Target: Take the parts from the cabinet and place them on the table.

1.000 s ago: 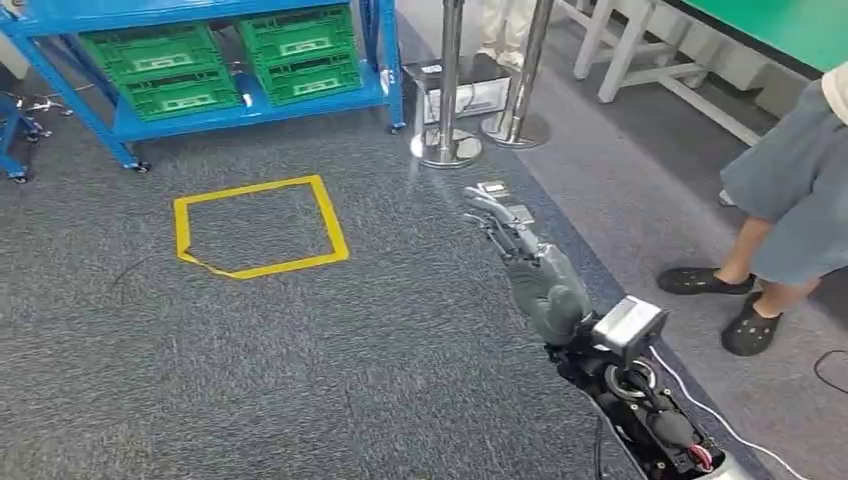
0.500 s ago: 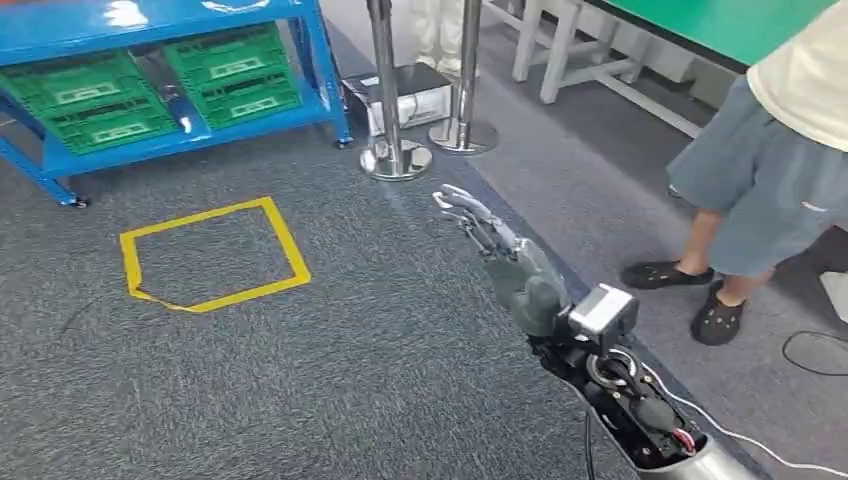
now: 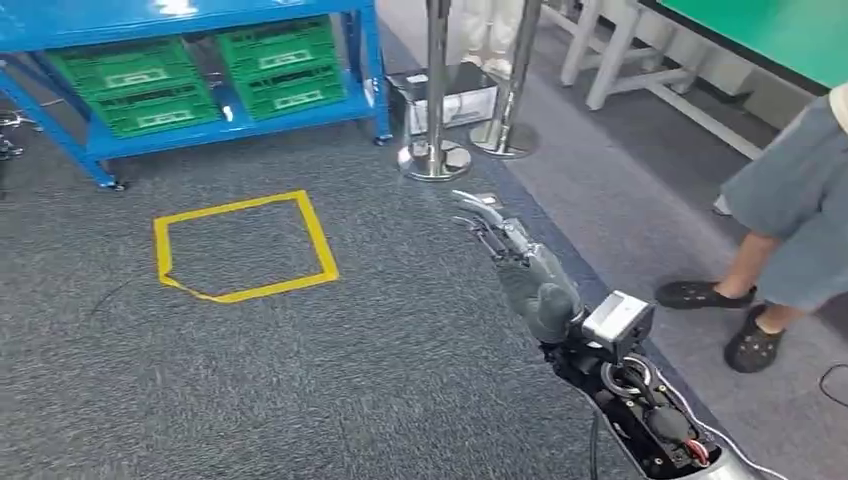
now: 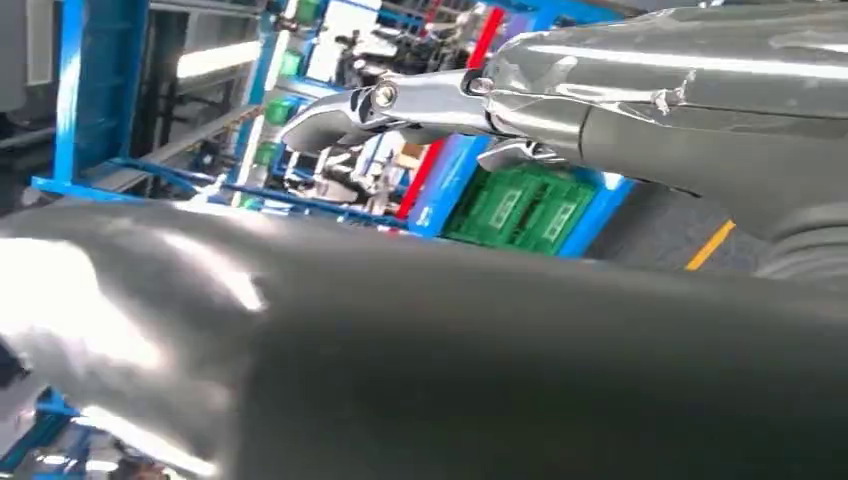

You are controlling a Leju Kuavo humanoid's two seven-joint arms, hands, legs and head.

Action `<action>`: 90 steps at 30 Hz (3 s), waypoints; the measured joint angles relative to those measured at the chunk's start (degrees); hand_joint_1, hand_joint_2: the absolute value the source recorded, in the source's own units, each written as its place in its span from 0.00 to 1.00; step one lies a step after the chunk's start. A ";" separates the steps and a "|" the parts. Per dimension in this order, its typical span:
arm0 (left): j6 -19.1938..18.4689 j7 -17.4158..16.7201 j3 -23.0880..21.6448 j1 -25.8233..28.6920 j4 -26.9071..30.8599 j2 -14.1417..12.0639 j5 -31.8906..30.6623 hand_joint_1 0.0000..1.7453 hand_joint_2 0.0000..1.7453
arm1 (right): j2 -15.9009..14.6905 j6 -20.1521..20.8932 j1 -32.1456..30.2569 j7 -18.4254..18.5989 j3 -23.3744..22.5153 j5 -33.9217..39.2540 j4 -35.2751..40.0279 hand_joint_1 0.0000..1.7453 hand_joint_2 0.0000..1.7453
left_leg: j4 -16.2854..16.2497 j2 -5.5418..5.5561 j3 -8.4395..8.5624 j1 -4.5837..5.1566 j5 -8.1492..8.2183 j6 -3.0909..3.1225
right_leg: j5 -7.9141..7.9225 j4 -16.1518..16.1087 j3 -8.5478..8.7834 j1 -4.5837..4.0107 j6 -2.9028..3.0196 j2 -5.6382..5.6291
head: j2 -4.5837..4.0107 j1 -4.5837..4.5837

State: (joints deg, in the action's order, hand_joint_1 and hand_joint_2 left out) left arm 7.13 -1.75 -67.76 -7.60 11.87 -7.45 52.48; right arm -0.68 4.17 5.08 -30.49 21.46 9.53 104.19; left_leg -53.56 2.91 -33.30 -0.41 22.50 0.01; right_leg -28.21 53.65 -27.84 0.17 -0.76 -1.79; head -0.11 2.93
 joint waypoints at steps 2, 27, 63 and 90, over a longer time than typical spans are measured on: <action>0.00 0.00 0.00 0.21 0.00 -0.02 0.00 0.00 0.00 | 0.00 0.22 -0.01 0.07 0.07 0.00 -0.02 0.00 0.00 | 0.37 0.33 0.05 -0.16 -0.23 -0.65 | 0.06 0.11 -0.05 -0.27 0.38 0.36 | 0.00 -0.30; -0.04 0.04 0.00 0.11 0.00 -0.15 -0.24 0.00 0.00 | -0.02 0.64 0.27 0.46 0.57 0.70 -0.35 0.00 0.00 | -0.02 0.09 0.60 -0.24 0.90 0.70 | -3.27 11.89 -5.75 0.71 -1.47 1.90 | 0.00 -0.20; 0.11 -0.22 0.00 0.13 0.00 -0.61 0.00 0.00 0.00 | -0.02 0.96 -0.13 0.48 0.81 1.03 -0.90 0.00 0.00 | -0.04 2.24 1.01 -0.40 1.25 -0.87 | 1.41 1.66 -2.37 0.49 -0.30 -1.41 | 0.00 -0.41; -1.11 -2.01 0.00 0.57 0.00 -0.92 -1.51 0.00 0.00 | -0.57 0.44 -3.06 -0.61 -0.31 1.97 -0.79 0.00 0.00 | 0.94 -2.21 7.53 0.00 5.93 0.46 | 5.53 3.68 -6.53 0.53 -1.27 1.89 | 0.00 -0.24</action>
State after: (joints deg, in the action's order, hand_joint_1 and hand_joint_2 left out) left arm 6.01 -3.76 -67.76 -7.03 11.87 -8.37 50.97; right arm -1.25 4.61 2.02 -31.10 21.16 11.50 103.41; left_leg -52.62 0.70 -25.77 -0.40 28.43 0.47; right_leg -22.68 57.33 -34.37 0.70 -2.02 0.10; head -0.11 2.69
